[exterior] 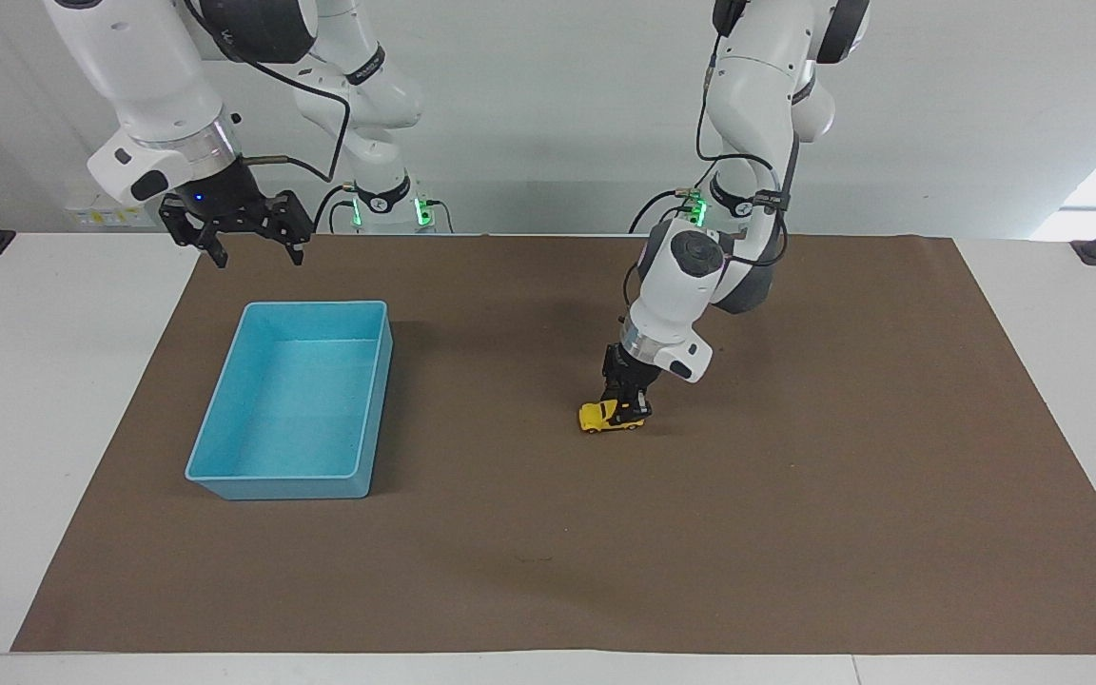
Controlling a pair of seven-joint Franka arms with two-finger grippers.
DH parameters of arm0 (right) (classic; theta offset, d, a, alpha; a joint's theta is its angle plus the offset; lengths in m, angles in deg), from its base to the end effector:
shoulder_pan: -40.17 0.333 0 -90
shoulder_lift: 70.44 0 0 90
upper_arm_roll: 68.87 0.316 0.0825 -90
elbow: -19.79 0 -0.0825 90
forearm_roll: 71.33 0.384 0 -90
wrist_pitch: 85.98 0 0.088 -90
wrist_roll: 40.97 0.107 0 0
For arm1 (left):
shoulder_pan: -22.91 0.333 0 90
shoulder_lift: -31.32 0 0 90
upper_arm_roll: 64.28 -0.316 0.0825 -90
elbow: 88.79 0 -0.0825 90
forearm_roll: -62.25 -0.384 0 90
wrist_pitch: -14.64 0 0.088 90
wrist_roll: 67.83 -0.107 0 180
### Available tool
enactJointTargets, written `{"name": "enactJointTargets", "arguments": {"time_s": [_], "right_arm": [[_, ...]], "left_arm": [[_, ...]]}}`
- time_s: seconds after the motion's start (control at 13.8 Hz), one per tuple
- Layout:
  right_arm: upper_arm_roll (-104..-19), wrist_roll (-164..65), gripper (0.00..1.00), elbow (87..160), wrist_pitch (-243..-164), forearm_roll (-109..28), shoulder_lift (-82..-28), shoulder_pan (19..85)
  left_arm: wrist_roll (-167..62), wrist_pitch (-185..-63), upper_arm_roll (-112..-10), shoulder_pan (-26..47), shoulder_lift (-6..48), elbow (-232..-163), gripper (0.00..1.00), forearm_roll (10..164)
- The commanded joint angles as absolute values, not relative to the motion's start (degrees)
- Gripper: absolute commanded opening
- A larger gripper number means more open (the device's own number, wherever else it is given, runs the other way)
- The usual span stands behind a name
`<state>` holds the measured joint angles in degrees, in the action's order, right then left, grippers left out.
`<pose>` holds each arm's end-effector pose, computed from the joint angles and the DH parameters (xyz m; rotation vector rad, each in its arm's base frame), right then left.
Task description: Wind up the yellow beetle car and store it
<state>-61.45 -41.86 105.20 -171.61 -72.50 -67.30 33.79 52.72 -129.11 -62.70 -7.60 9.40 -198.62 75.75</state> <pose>0.5638 0.0057 0.6251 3.1268 0.0510 -0.0790 0.5472 -0.3397 0.3148 1.8860 2.1968 -0.1670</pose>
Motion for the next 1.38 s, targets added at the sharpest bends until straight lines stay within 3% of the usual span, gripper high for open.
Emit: {"name": "enactJointTargets", "arguments": {"time_s": [0.0, 0.44, 1.31], "right_arm": [[-61.2, -42.9, 1.0, 105.4, -171.4, -71.7, -67.5, 33.2], [-61.2, -42.9, 1.0, 105.4, -171.4, -71.7, -67.5, 33.2], [-61.2, -42.9, 1.0, 105.4, -171.4, -71.7, -67.5, 33.2]], "left_arm": [[50.2, -128.8, -63.3, -8.4, 9.5, -200.0, 0.06, 76.6], [48.9, -127.8, -63.5, -7.2, 9.7, -200.2, 0.08, 76.7], [35.4, -122.1, -63.6, 2.3, 10.2, -202.1, 0.1, 76.7]]}}
